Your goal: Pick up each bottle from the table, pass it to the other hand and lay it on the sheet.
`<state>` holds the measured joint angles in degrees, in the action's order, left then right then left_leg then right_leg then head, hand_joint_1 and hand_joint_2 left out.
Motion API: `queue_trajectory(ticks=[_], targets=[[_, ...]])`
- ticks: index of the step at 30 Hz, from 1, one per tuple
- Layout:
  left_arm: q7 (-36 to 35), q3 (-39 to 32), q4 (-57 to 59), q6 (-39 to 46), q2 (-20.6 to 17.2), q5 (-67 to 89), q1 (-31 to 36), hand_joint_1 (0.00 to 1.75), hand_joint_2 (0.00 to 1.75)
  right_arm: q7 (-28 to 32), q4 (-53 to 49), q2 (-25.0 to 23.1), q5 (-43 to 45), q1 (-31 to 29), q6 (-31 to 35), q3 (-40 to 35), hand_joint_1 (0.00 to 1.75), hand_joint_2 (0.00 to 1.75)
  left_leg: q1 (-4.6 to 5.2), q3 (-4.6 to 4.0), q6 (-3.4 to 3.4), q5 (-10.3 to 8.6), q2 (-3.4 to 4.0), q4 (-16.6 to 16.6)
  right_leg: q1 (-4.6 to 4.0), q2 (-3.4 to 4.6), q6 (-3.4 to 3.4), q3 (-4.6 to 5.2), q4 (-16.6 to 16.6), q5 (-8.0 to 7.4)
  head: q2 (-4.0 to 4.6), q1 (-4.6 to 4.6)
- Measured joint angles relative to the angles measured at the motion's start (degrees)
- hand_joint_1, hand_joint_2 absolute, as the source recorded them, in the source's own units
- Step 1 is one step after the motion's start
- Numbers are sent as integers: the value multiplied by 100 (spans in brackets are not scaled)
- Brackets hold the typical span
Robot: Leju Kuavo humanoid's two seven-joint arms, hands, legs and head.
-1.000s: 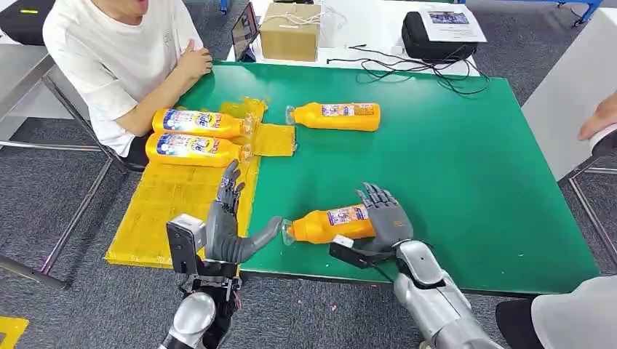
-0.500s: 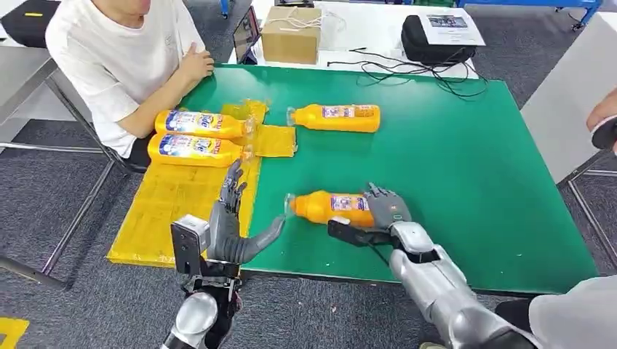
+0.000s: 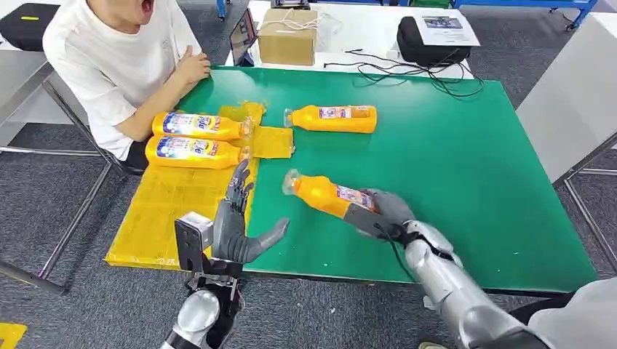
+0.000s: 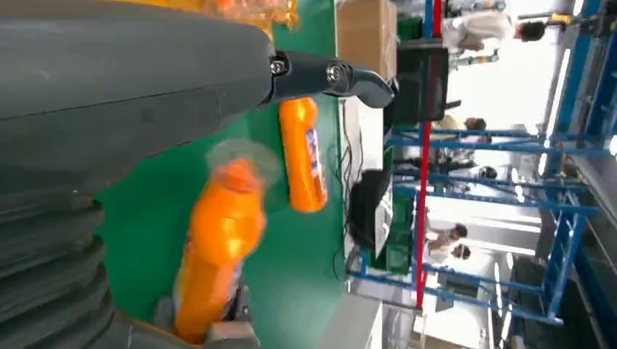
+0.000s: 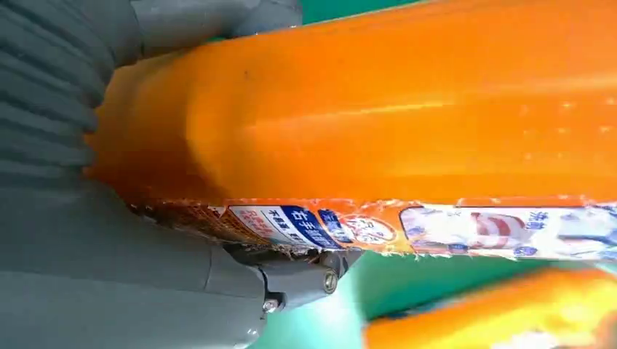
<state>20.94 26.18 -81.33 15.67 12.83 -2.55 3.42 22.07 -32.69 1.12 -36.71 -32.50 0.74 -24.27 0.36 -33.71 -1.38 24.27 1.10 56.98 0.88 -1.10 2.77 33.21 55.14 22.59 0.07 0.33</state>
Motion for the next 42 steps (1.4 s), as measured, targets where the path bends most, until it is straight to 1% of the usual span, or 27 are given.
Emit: queue_trajectory(ticks=[4, 7, 9, 11, 13, 16, 21, 25, 32, 36, 42], targets=[[-313, -42, 112, 52, 0, -396, -17, 0, 175, 92, -949, -241, 1045, 727, 53, 320, 175, 175, -10, -21, 5, -4, -5, -2, -10, -2, -4, 16, 2, 3, 0, -2], [-335, -85, 249, 50, 0, -511, -46, 0, 175, 9, -1561, -363, 1258, 1099, 38, 405, 175, 175, -11, -58, 9, -12, -6, -2, -10, -3, -4, 52, 7, 2, 0, -2], [-470, -111, 310, 44, 0, -669, -72, 0, 175, 157, -1849, -416, 1518, 1269, 90, 479, 175, 175, -10, -65, 6, -15, -14, -2, -9, -9, -4, 55, 7, 2, 0, 0], [-586, -155, 374, -55, -13, -947, -222, 0, 175, 250, -2319, -510, 1766, 1507, 307, 586, 175, 175, -7, -71, 5, -13, -15, -2, -7, -8, -4, 60, 7, 2, 0, 2], [-665, -153, 439, -272, -44, -1192, -393, 0, 175, 245, -2747, -584, 1871, 1692, 433, 613, 175, 175, -3, -81, 5, -8, -13, -1, -4, -6, -3, 73, 6, 3, 0, 0], [-837, -16, 514, -780, -111, -1668, -627, 0, 175, 182, -3135, -649, 1912, 1829, 416, 602, 175, 175, -2, -98, 4, -7, -18, -1, -2, -9, -1, 88, 6, 6, 0, 0], [-879, 243, 525, -850, -230, -1867, -744, 0, 175, 200, -3280, -702, 1763, 1865, 411, 494, 175, 175, -2, -102, 4, -7, -19, -1, -2, -10, -1, 91, 5, 5, 0, 0], [-833, 433, 400, -837, -289, -1878, -737, 0, 175, 309, -3214, -792, 1608, 1872, 389, 236, 175, 175, -5, -101, 5, -8, -19, -1, -7, -7, -2, 92, 6, 5, 0, 0], [-529, 638, -22, -284, -337, -1381, -729, 0, 175, 486, -2908, -1061, 1534, 1940, 525, -199, 175, 175, -7, -101, 7, -9, -19, -2, -7, -9, -3, 92, 6, 6, 0, 0], [125, 597, -57, 455, -328, -765, -648, 0, 175, 462, -2834, -1117, 1416, 1965, 613, -446, 175, 175, -6, -102, 6, -9, -20, -2, -6, -9, -4, 92, 6, 6, 0, 0], [105, 498, -127, 407, -273, -938, -595, 0, 175, 350, -2786, -1122, 1252, 2019, 702, -893, 175, 175, -6, -102, 6, -9, -22, -2, -6, -12, -4, 92, 6, 6, 0, 0]])
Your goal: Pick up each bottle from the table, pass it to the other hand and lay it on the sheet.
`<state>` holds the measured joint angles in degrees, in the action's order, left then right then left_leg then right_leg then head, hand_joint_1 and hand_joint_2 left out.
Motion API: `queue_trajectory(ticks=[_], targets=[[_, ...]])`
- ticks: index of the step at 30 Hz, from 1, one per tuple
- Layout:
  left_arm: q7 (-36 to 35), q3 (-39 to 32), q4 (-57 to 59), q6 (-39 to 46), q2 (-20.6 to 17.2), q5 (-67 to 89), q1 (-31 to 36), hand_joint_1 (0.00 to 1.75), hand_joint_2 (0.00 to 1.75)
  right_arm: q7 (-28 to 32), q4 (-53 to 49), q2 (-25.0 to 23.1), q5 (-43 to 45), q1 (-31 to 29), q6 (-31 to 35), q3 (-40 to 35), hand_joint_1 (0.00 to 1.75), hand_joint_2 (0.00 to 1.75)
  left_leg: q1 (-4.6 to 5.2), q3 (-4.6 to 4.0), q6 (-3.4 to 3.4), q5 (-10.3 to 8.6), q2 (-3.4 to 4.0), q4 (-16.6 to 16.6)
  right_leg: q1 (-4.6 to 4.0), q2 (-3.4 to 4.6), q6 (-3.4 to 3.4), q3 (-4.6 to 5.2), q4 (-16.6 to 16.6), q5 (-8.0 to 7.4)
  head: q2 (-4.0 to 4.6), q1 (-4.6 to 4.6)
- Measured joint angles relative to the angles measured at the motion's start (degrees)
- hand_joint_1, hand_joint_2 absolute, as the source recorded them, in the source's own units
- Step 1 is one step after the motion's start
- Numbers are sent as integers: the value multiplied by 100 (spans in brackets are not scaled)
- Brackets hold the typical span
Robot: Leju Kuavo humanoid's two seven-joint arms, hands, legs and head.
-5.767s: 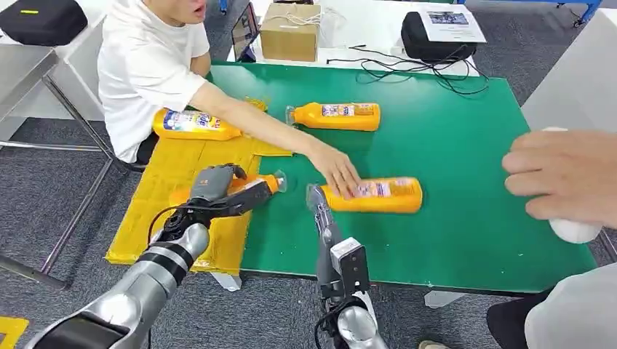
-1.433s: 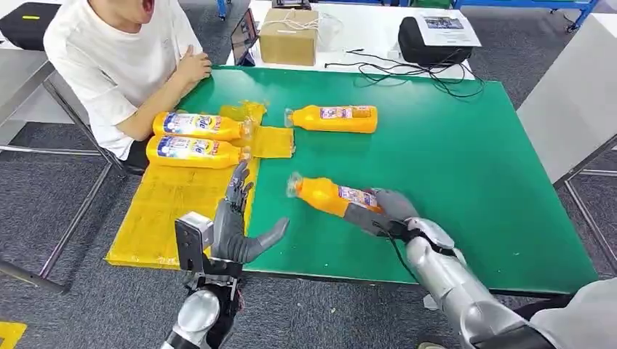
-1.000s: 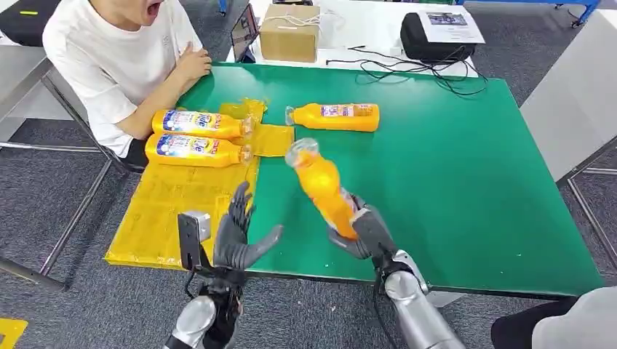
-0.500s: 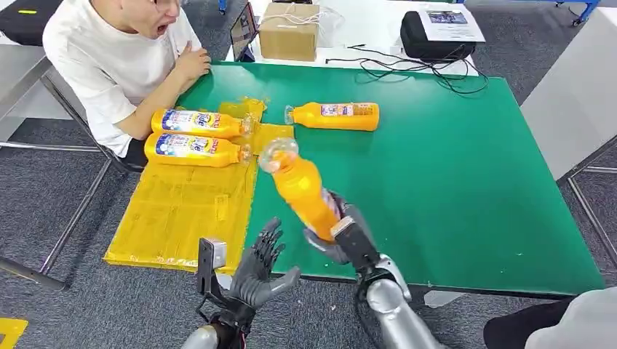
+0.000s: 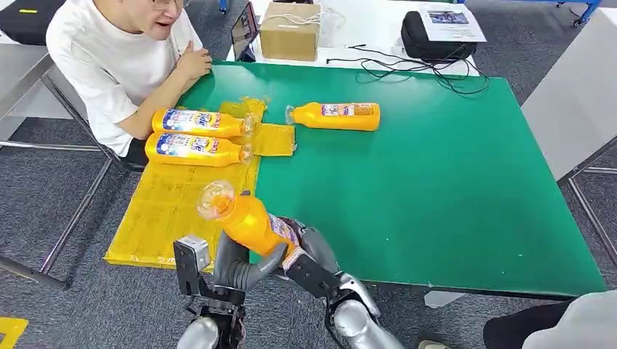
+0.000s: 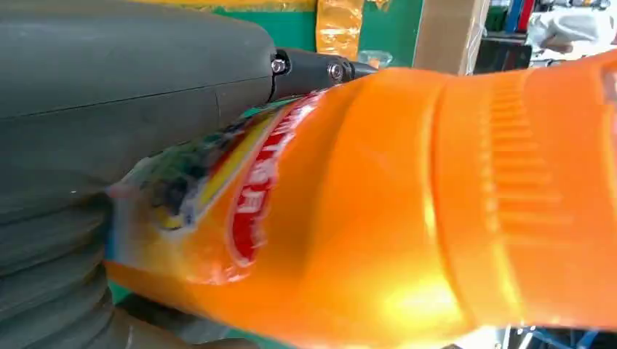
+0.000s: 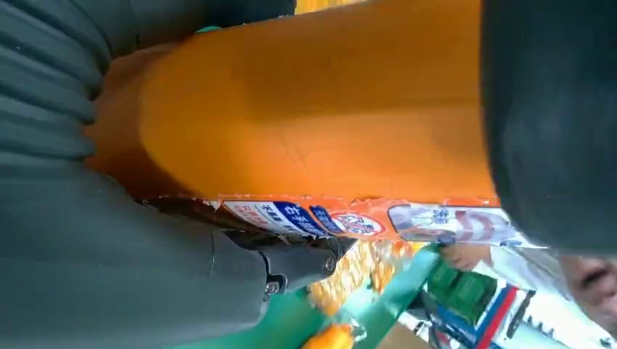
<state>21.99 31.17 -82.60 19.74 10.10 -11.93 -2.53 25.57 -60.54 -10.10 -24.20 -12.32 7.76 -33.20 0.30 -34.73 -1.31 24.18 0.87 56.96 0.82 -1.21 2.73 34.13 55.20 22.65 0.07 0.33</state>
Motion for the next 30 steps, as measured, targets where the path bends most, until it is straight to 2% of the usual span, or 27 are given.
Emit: queue_trajectory(ticks=[5, 8, 9, 10, 11, 13, 14, 15, 16, 17, 20, 21, 25, 30], targets=[[-24, -44, -59, -206, 2, -263, 2, 0, 175, -48, 52, 15, -85, -14, 103, -153, 175, 175, 0, 0, 0, 0, 0, 0, -1, 0, 0, 0, 0, 0, 0, 0], [-321, -61, -72, -559, 2, -760, 21, 0, 175, -103, 105, 48, -157, -46, 129, -247, 175, 175, 0, 0, 0, 0, 0, 0, 0, 0, 0, 0, 0, 0, 0, 0], [-378, -68, -72, -665, 2, -901, 18, 28, 175, -107, 116, 70, -157, -59, 116, -276, 175, 175, 0, 0, 0, 0, -1, 0, 0, 0, 0, 0, 0, 0, 0, 0], [-440, -83, -70, -766, 2, -1030, 10, 148, 175, -107, 125, 88, -157, -73, 105, -304, 175, 175, 0, 0, 0, 0, -1, 0, 0, 1, 0, 0, 0, 0, 0, 2], [-551, -100, -68, -930, 4, -1264, -10, 157, 175, -92, 127, 105, -153, -89, 72, -323, 175, 175, 0, 0, 0, 0, 0, 0, 0, 3, 0, 0, 0, 0, 0, 0], [-614, -127, -68, -1223, 7, -1641, -57, 157, 175, -27, 129, 129, -94, -132, 1, -352, 175, 175, 0, 0, 0, 0, 0, 0, 0, 1, 0, 0, 0, 0, 0, 0], [-595, -151, -68, -1362, 4, -1769, -69, 175, 175, 26, 133, 133, 0, -154, -79, -357, 175, 175, 0, 0, 0, 0, 0, 0, 0, 1, 0, 0, 0, 0, 0, 2], [-568, -179, -68, -1453, 4, -1853, -80, 175, 175, 48, 133, 133, 87, -175, -161, -357, 175, 175, 0, 0, 0, 0, 0, 0, 0, 0, 0, 0, 0, 0, 0, 2], [-555, -203, -68, -1508, 4, -1899, -88, 175, 175, 59, 133, 133, 120, -191, -212, -357, 73, 175, 0, 0, 0, 0, 0, 0, 0, 0, 0, 0, 0, 0, 0, 0], [-544, -212, -68, -1539, 4, -1928, -94, 175, 175, 70, 135, 136, 168, -201, -249, -357, 5, 175, 0, 0, 0, 0, 0, 0, 0, 0, 0, 0, 0, 0, 0, 0], [-492, -260, -68, -1707, 4, -2051, -111, 175, 175, 116, 142, 131, 435, -212, -510, -357, 0, 175, 0, 0, 0, 0, 0, 0, -1, 1, 0, 0, 0, 0, 0, 0], [-470, -276, -64, -1821, 0, -2105, -113, 175, 175, 127, 140, 114, 551, -211, -615, -359, 0, 0, 0, 0, 0, 0, 0, 0, -1, 1, 0, 0, 0, 0, 0, 0], [-343, -374, -61, -2164, -42, -2192, -127, 175, 175, 74, 41, 66, 864, -210, -747, -359, 0, 0, -1, 1, 0, 0, 0, 0, -1, 1, 0, 0, 0, 0, 0, 0], [-227, -396, -75, -2164, -61, -2028, -151, 175, 175, -24, -50, 13, 981, -178, -708, -354, 0, 0, 0, 0, 0, 0, 0, 0, 0, 0, 0, -1, 0, 0, 0, 2]])
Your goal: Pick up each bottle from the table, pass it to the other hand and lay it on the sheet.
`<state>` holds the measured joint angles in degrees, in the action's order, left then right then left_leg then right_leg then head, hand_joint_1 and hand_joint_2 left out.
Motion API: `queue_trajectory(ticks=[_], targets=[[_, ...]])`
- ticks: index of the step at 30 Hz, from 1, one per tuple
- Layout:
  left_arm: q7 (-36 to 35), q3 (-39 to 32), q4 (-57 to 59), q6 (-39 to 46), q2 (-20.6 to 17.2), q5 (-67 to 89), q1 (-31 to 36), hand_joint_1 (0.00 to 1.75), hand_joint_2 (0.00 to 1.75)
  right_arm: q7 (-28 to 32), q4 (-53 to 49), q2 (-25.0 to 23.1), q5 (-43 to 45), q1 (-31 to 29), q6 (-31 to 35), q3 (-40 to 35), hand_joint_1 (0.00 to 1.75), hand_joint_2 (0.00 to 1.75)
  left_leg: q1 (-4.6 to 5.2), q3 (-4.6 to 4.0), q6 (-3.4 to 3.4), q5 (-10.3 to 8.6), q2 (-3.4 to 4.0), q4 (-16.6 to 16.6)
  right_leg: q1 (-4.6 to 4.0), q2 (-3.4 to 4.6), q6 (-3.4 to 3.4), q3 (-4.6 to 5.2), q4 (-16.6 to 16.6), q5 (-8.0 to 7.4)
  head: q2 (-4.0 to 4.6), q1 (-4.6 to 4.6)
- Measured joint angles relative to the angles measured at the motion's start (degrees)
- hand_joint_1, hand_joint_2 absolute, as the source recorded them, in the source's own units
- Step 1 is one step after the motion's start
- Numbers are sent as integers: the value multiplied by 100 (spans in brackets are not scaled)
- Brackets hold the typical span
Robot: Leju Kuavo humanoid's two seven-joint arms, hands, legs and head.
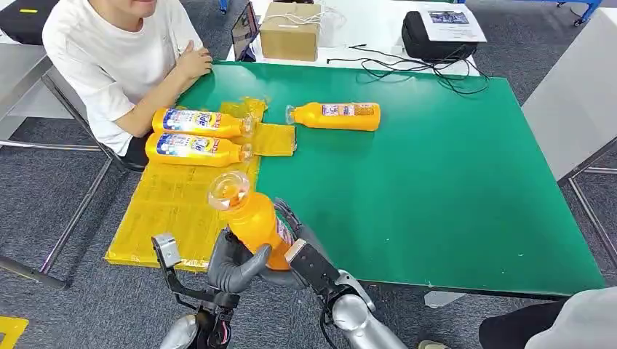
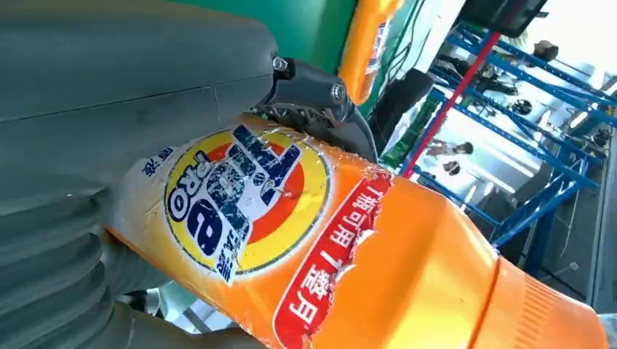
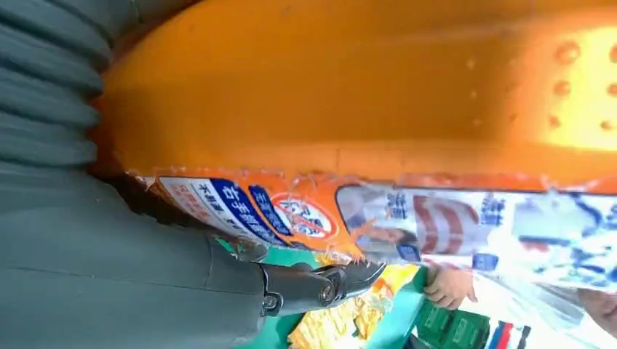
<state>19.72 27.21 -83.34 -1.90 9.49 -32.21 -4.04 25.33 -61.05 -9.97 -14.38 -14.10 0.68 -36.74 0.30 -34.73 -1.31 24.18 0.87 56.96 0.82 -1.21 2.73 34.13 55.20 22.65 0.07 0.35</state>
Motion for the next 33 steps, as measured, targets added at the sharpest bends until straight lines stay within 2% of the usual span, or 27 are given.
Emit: queue_trajectory(ticks=[6, 13, 15, 18, 21, 23, 26, 29, 33], targets=[[269, 24, -81, 664, 15, 662, -27, 175, 175, 0, -131, -129, 50, 97, 310, 0, 0, 0, 0, 1, 0, 0, 0, 0, 0, 0, 0, 2, 0, 0, 0, 0], [291, 24, -109, 708, 15, 710, -34, 175, 175, -15, -181, -149, 114, 145, 409, 0, 0, 0, 0, 0, 0, 0, 0, 0, 0, 0, 0, 1, 0, 0, 0, 0], [437, 22, -230, 785, 13, 916, -82, 175, 175, 42, -339, -140, 129, 332, 695, 7, 0, 0, 0, 0, 0, 0, 0, 0, 0, 0, 0, 2, 0, 0, 0, -2], [634, 20, -275, 1212, 15, 1487, -83, 175, 175, 208, -569, -135, 324, 567, 794, 116, 0, 0, 0, 0, 0, 0, -6, 0, 0, -6, 0, 1, -1, 1, 0, 0], [723, -105, -278, 1714, 15, 2057, -74, 175, 175, 431, -1041, -129, 291, 813, 1220, 324, 0, 0, 1, 0, 0, 2, -1, 0, 0, 0, 0, 6, -1, 1, 0, -2], [747, -251, -267, 1787, 18, 2272, -35, 175, 175, 960, -1430, -155, 502, 1007, 1786, 535, 0, 0, 1, -1, -1, 0, -7, 0, 0, -5, 0, 5, -1, 1, 0, -2], [798, -365, -205, 2022, 18, 2624, 28, 175, 175, 1345, -1931, -225, 627, 1184, 2439, 765, 0, 0, 1, -3, 0, 0, -7, 0, 0, -5, -1, 5, -1, 1, 0, -2], [890, -560, 31, 2830, 18, 3654, 267, 175, 175, 1460, -2731, -227, 838, 1355, 3306, 999, 0, 0, 1, 2, 0, 0, -5, 0, 0, -5, -1, 2, -1, 0, 0, 0], [887, -900, 436, 3988, 13, 5346, 560, 175, 175, 1467, -3254, -232, 1143, 1650, 3287, 1324, 0, 0, 1, 5, 0, 0, -5, 0, 0, -3, -2, 0, -1, 0, 0, 2]])
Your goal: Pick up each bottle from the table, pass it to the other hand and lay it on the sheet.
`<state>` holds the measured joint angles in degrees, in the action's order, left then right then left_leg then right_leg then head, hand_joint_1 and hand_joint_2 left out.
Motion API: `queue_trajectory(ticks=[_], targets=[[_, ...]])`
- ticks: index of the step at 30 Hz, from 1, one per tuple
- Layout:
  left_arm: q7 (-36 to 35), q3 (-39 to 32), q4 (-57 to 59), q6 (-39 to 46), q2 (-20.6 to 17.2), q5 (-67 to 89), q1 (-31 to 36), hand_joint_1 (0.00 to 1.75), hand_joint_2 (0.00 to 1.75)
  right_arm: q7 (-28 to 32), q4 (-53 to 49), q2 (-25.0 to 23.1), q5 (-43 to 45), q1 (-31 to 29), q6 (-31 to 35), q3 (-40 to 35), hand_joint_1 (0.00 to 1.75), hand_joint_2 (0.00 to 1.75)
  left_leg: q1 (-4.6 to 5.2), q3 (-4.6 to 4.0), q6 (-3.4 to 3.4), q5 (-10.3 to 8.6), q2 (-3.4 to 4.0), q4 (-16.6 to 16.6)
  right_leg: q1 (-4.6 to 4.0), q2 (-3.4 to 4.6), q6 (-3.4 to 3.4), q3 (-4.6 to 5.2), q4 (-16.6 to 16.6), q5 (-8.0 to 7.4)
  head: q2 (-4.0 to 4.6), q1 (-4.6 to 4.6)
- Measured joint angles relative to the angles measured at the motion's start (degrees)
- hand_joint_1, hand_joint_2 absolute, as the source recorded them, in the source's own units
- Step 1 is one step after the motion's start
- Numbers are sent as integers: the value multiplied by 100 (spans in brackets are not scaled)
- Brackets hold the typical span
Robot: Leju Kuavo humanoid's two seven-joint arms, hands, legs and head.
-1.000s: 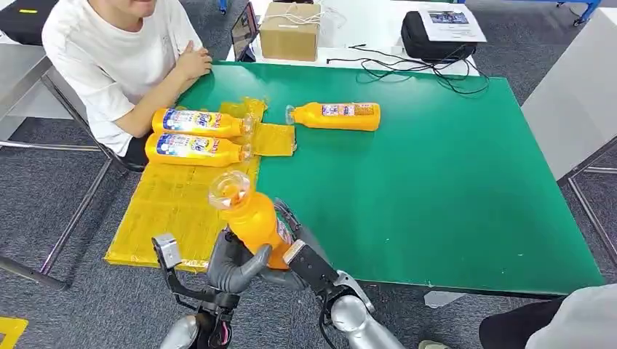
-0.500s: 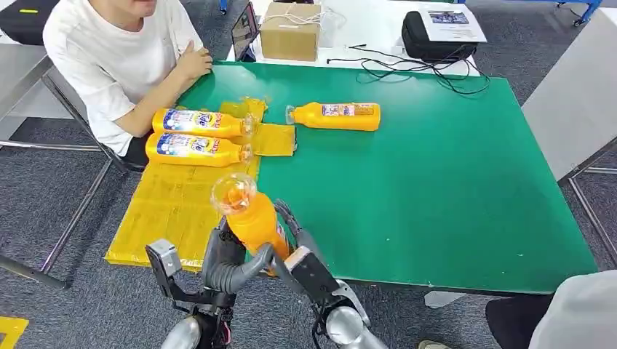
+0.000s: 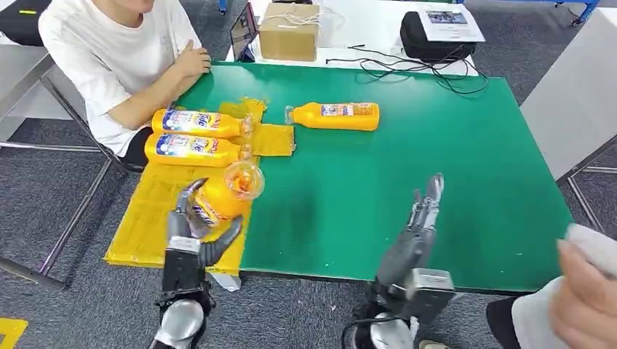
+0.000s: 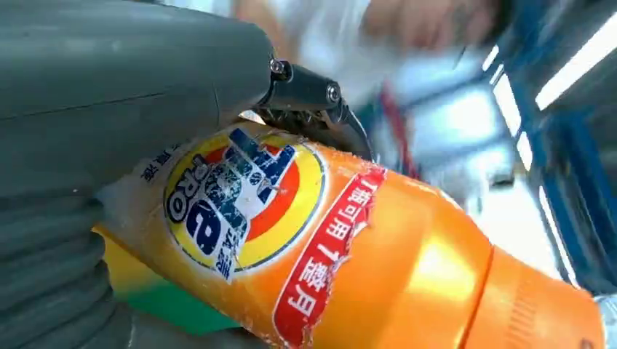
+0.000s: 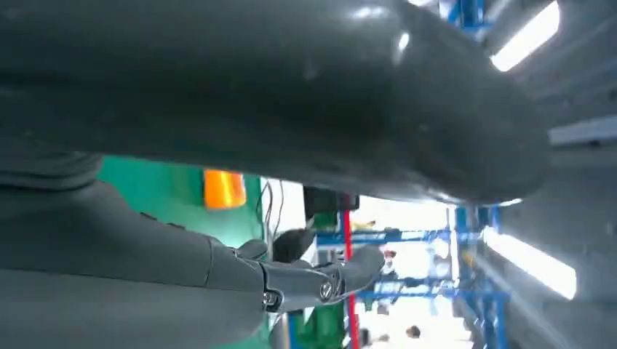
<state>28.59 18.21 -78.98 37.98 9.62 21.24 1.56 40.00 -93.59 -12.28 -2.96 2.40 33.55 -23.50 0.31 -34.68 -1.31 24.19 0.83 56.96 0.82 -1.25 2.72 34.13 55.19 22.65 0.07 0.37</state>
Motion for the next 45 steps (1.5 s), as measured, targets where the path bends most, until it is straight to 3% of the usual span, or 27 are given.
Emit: queue_trajectory(ticks=[5, 12, 16, 18, 28, 37, 38, 39, 40, 41, 45], targets=[[32, -967, 620, 189, 181, 2239, 396, 175, 175, 0, -238, -70, 206, 179, -231, 317, 0, 0, -1, 2, 1, -2, 5, 0, 0, 2, -1, 0, 1, -1, 0, -2], [54, -1669, 1030, 206, 361, 2629, 613, 175, 175, 0, -324, -118, 210, 257, -282, 473, 0, 0, -1, 0, 2, -2, 12, 0, 0, 3, -1, 1, 1, -1, 0, -4], [-214, -2246, 1111, 176, 433, 4781, 726, 175, 175, 0, -302, -151, 293, 305, -428, 558, 0, 0, 0, 0, 2, -1, 14, 0, 0, 5, -1, 3, 1, -1, 0, -2], [-401, -2444, 1235, 182, 429, 5029, 759, 175, 175, 0, -283, -153, 296, 358, -535, 621, 0, 0, 0, -1, 2, -1, 15, 0, 0, 4, -1, 3, 1, -1, 0, -4], [-1055, -2571, 1801, 204, 330, 5227, 871, 175, 175, 0, -171, -179, 414, 491, -687, 802, 0, 0, 0, -2, 2, -1, 12, 0, 0, 3, -1, 3, 0, 0, 0, -2], [-1987, -1891, 3228, -99, -240, 4834, 1500, 175, 175, 0, 194, -326, 309, 419, -927, 940, 0, 0, -2, 1, 2, -4, 13, -1, -2, 5, -2, 1, 2, -2, 0, -4], [-1926, -1874, 3370, -169, -273, 4651, 1554, 138, 175, 0, 225, -339, 304, 419, -914, 949, 0, 0, -2, 0, 2, -4, 14, -1, -1, 5, -2, 1, 2, -2, 0, -4], [-1875, -1867, 3459, -240, -291, 4495, 1601, 89, 175, 0, 260, -343, 304, 418, -894, 956, 0, 0, -2, 0, 2, -4, 13, -1, -1, 3, -2, 1, 2, -1, 0, -4], [-1821, -1843, 3563, -349, -317, 4324, 1643, 54, 175, 0, 301, -350, 311, 417, -890, 971, 0, 0, -1, 0, 2, -4, 9, -1, 0, 2, -2, -2, 2, -1, 0, -4], [-1797, -1826, 3625, -413, -330, 4229, 1682, 2, 175, 0, 327, -352, 315, 417, -890, 982, 0, 0, -1, 0, 2, -4, 6, -1, 0, 1, -2, -3, 2, -1, 0, -4], [-1834, -1736, 3830, -868, -398, 4055, 1826, 0, 175, 0, 402, -354, 337, 418, -923, 1041, 0, 0, 0, 2, 3, -2, 1, -1, 1, 0, -1, -7, 2, 1, 0, -4]])
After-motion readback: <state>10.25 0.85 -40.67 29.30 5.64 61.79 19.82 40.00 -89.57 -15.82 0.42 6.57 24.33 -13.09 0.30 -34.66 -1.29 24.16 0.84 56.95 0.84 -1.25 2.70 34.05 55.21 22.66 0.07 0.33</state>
